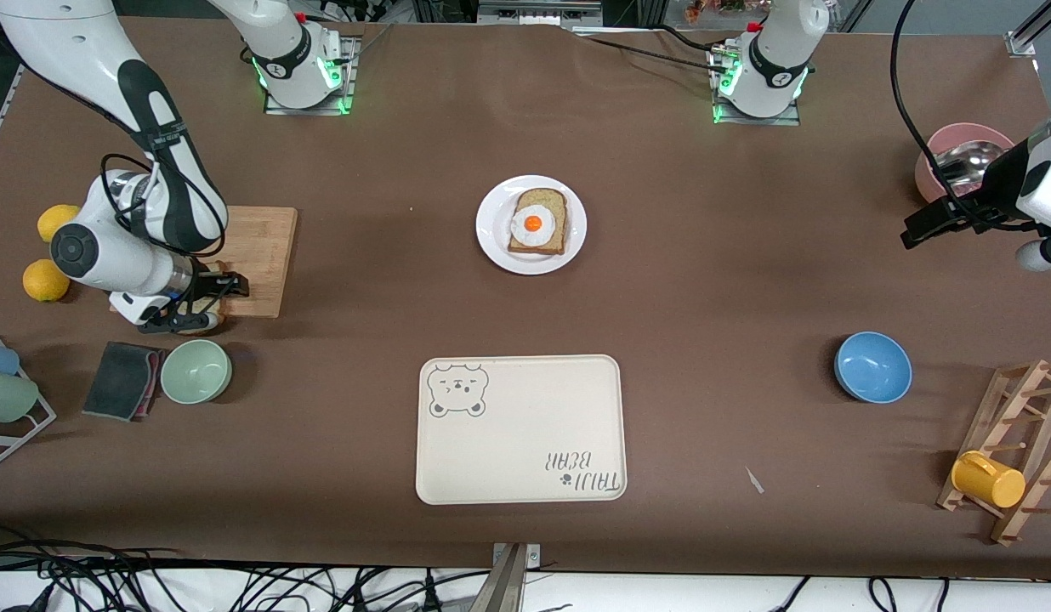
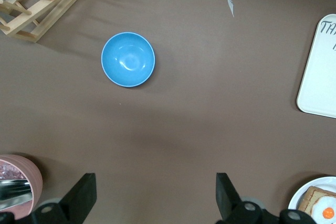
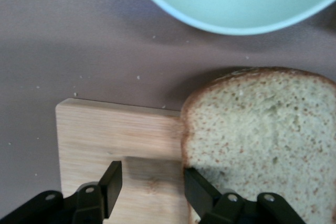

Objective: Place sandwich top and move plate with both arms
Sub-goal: 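Grasp the bread slice edge with the right gripper and lift it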

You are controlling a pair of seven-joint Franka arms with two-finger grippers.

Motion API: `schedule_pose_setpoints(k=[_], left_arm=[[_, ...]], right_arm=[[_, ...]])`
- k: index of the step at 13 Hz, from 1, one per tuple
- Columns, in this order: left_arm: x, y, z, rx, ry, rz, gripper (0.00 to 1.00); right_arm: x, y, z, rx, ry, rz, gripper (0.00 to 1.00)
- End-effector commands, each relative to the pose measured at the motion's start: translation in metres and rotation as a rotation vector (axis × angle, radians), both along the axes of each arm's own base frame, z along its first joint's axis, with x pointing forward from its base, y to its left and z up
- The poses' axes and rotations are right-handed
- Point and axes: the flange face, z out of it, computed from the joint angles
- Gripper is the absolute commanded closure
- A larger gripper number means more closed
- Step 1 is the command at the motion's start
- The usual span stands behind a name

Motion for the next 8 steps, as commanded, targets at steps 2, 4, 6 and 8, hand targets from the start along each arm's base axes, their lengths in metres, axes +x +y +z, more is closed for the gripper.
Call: schedule_pose_setpoints(k=[2,4,6,8], left_arm=[[-0.001,0.001,0.007,0.017,0.004,-0.002,0.0],[-0.001,0.0,0.007,0.017,0.003,-0.003,0.0],[-0.001,-0.002,0.007,0.017,0.002,-0.006,0.0],[-0.002,-0.004,0.009,0.017,0.0,-0.005,0.0]], right_arm=[[0.008,0.018,0.025,-0.126,-0.001,0.003,0.39],[0.013,0.015,0.031,-0.152,0.011,0.021,0.36],[0.01,0.011,0.022,-0.18,0.027,0.028,0.34],[0.008,0.009,0.009,-0.21,0.044,0.019,0.35]])
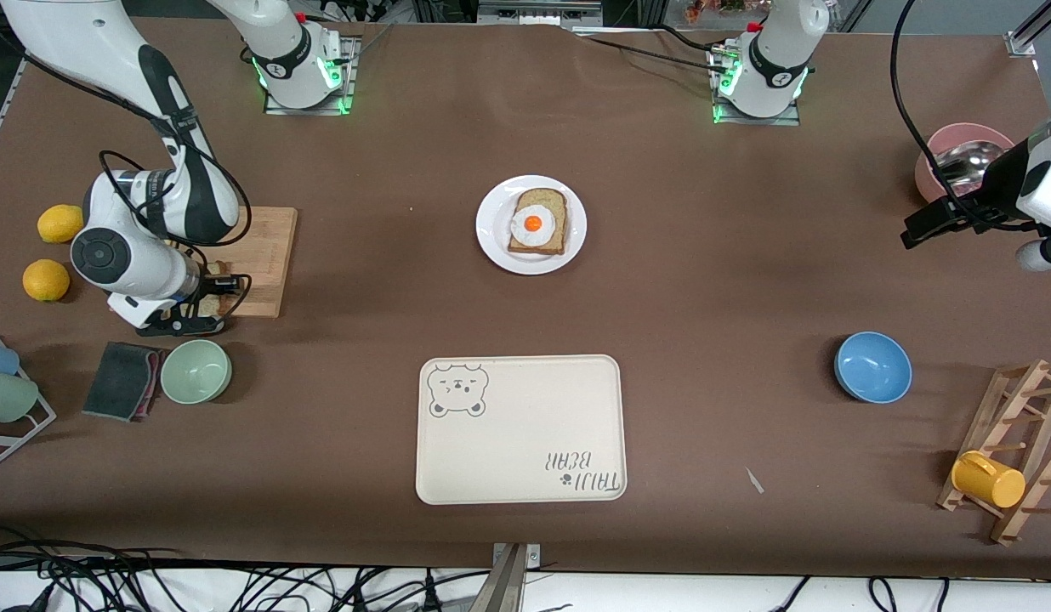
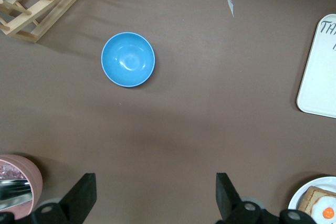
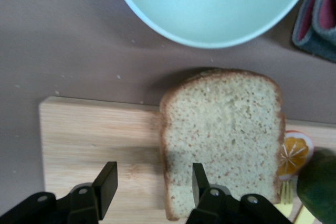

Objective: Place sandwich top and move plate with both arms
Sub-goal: 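Grasp the bread slice edge with the right gripper and lift it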

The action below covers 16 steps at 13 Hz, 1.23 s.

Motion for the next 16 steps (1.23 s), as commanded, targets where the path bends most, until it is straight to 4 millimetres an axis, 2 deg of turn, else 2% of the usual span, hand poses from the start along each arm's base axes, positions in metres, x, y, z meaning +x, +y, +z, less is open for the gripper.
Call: schedule_pose_setpoints(k=[1,3,5,7,8,9,10,14,16], left_arm=[[-0.002,-0.005,0.009,0.017,0.0,-0.007,0.0],[-0.002,-0.005,0.01,0.017,-0.001,-0.005,0.0],[-0.001,-0.004,0.009,0.016,0.0,-0.001,0.0],[-0.001,0.001,0.009,0.011,0.0,0.007,0.0],[-0.001,0.002,0.008,0.009,0.002,0.007,0.0],[-0.001,0.002,0.007,0.009,0.003,0.007,0.0],[-0.001,0.002,0.008,0.009,0.002,0.009,0.0],[-0.001,0.001,0.009,0.009,0.001,-0.002,0.0],[-0.001,0.0,0.008,0.009,0.002,-0.004,0.0]], right_arm=[[-0.002,-0.004,-0.011,-0.075,0.018,-0.003,0.36],[-0.004,-0.006,-0.022,-0.137,0.022,-0.017,0.37],[-0.005,-0.008,-0.024,-0.144,0.024,-0.027,0.39],[-0.006,-0.01,-0.026,-0.144,0.025,-0.031,0.46],[-0.006,-0.01,-0.029,-0.144,0.029,-0.034,0.6],[-0.006,-0.01,-0.029,-0.144,0.029,-0.036,0.84],[-0.006,-0.01,-0.029,-0.144,0.029,-0.036,1.0],[-0.008,-0.012,-0.031,-0.142,0.03,-0.038,1.0],[-0.007,-0.011,-0.025,-0.144,0.028,-0.035,1.0]])
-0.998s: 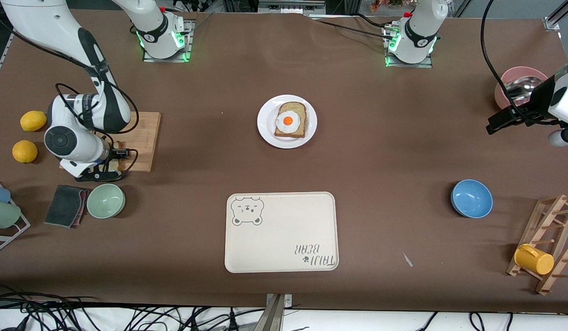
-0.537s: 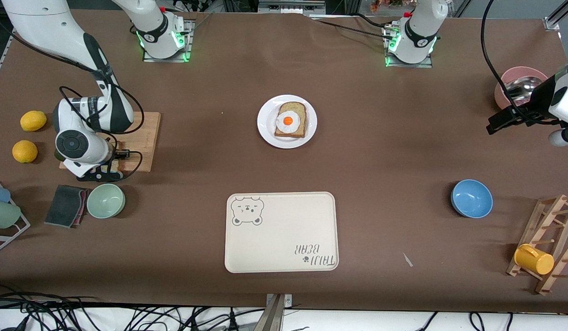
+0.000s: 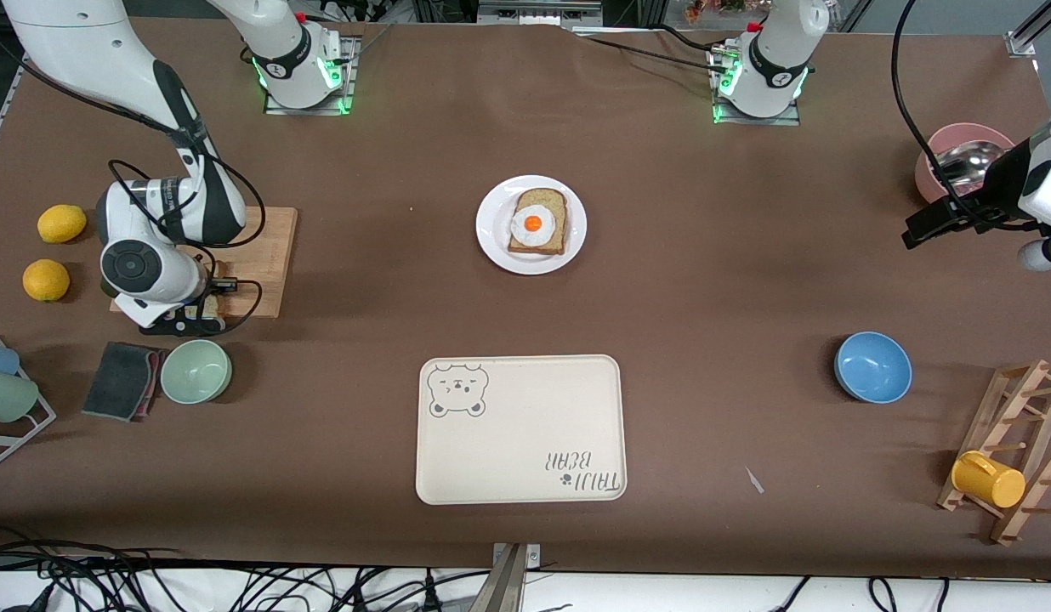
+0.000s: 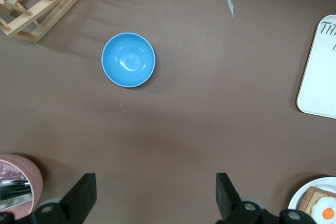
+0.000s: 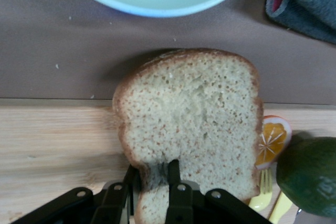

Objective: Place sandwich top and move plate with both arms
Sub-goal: 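Grasp the bread slice edge with the right gripper and lift it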

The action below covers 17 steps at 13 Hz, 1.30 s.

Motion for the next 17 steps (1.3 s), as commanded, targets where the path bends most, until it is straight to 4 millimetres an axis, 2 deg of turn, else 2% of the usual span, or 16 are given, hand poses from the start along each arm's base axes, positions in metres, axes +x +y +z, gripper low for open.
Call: schedule_pose_setpoints(k=[1,4,8,11,12,15,16,17], left_arm=[[-0.001,0.0,0.007,0.009,0.004,-0.004,0.0],[-0.001,0.0,0.007,0.009,0.004,-0.004,0.0],[-0.001,-0.002,0.007,0.007,0.005,-0.005,0.0],[-0.001,-0.002,0.007,0.007,0.005,-0.005,0.0],[-0.001,-0.001,0.007,0.007,0.005,-0.004,0.0],[-0.001,-0.001,0.007,0.008,0.005,-0.002,0.0],[-0.001,-0.001,0.007,0.007,0.005,-0.002,0.0],[-0.001,-0.001,0.007,0.008,0.005,-0.002,0.0]], right_arm=[[-0.002,-0.004,0.002,-0.015,0.013,0.005,1.0],[0.006,0.013,0.014,-0.025,0.029,0.034,1.0],[0.02,0.026,0.036,-0.055,0.071,0.033,1.0],[0.034,0.041,0.062,-0.086,0.102,0.018,1.0],[0.035,0.045,0.066,-0.088,0.115,0.007,1.0],[0.036,0.087,0.08,-0.045,0.137,-0.048,1.0],[0.029,0.112,0.082,-0.006,0.178,-0.06,1.0],[0.026,0.129,0.086,0.016,0.199,-0.054,1.0]])
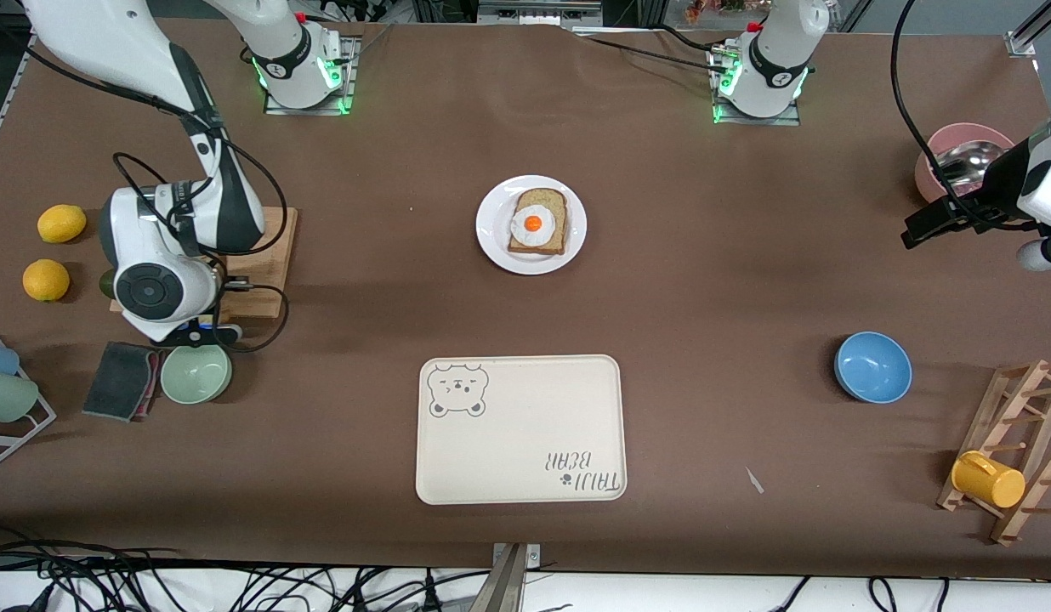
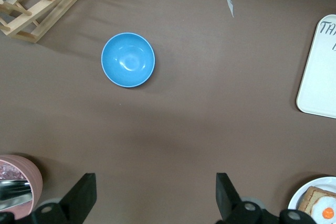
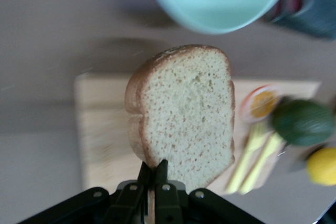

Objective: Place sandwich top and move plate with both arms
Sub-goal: 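Carry the bread slice over the egg toast on the white plate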

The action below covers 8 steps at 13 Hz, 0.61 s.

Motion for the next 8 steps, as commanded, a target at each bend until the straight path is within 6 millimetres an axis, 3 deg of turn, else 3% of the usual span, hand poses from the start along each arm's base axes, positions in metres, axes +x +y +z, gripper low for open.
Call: schedule_pose_setpoints(k=[1,8], left_arm=[[-0.001,0.0,0.007,0.008,0.005,-0.001,0.0],[-0.001,0.003,0.007,0.008,0.005,0.003,0.0]], right_arm=[[-0.009,0.054,0.02,0.053,0.044,-0.021,1.0],[-0.065,0.243,0.087,0.173,-0.047,-0.071,1.0]])
